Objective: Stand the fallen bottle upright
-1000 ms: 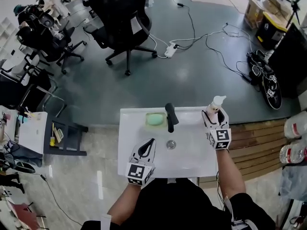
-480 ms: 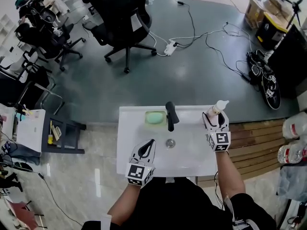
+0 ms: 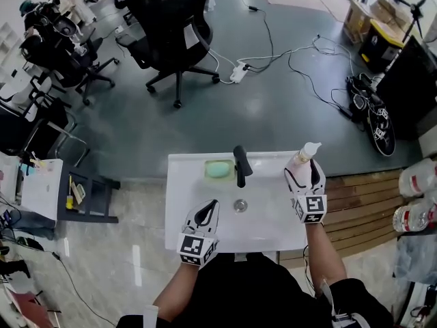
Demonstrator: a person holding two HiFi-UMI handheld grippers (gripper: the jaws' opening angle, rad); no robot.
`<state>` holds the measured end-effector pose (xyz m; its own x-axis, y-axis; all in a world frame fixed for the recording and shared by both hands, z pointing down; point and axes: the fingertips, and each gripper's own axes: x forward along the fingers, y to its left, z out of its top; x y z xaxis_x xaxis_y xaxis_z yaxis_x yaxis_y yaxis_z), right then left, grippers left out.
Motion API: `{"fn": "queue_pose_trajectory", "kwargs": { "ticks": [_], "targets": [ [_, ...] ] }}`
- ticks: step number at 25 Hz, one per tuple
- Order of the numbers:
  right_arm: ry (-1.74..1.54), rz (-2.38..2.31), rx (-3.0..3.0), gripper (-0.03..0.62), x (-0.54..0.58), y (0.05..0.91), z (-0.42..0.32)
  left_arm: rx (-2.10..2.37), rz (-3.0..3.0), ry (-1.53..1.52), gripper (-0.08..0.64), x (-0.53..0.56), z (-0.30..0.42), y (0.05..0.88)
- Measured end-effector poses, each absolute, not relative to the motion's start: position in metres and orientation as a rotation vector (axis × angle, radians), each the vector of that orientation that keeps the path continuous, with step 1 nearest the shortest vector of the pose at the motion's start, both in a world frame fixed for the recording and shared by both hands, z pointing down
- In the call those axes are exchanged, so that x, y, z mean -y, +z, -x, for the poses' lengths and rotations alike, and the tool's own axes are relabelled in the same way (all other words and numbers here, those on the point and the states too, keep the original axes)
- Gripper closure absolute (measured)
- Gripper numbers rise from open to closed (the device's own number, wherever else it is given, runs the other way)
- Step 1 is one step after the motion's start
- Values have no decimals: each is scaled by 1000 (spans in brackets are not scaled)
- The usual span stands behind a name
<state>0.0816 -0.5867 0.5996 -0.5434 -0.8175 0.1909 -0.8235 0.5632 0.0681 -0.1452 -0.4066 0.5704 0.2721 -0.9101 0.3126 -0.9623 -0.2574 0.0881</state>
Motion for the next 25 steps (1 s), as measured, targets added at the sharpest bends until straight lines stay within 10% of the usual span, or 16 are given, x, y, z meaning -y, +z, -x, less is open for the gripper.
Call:
{"fn": "queue_pose_trajectory", "kwargs": {
  "ticks": [10, 25],
  "targets": [
    [43, -1317, 2724, 207, 521, 532, -70, 1695, -2356, 270, 541, 417, 137, 557],
    [-96, -1346, 2787, 551, 478, 483, -48, 1743, -2420, 219, 541, 433, 136, 522]
  ]
}}
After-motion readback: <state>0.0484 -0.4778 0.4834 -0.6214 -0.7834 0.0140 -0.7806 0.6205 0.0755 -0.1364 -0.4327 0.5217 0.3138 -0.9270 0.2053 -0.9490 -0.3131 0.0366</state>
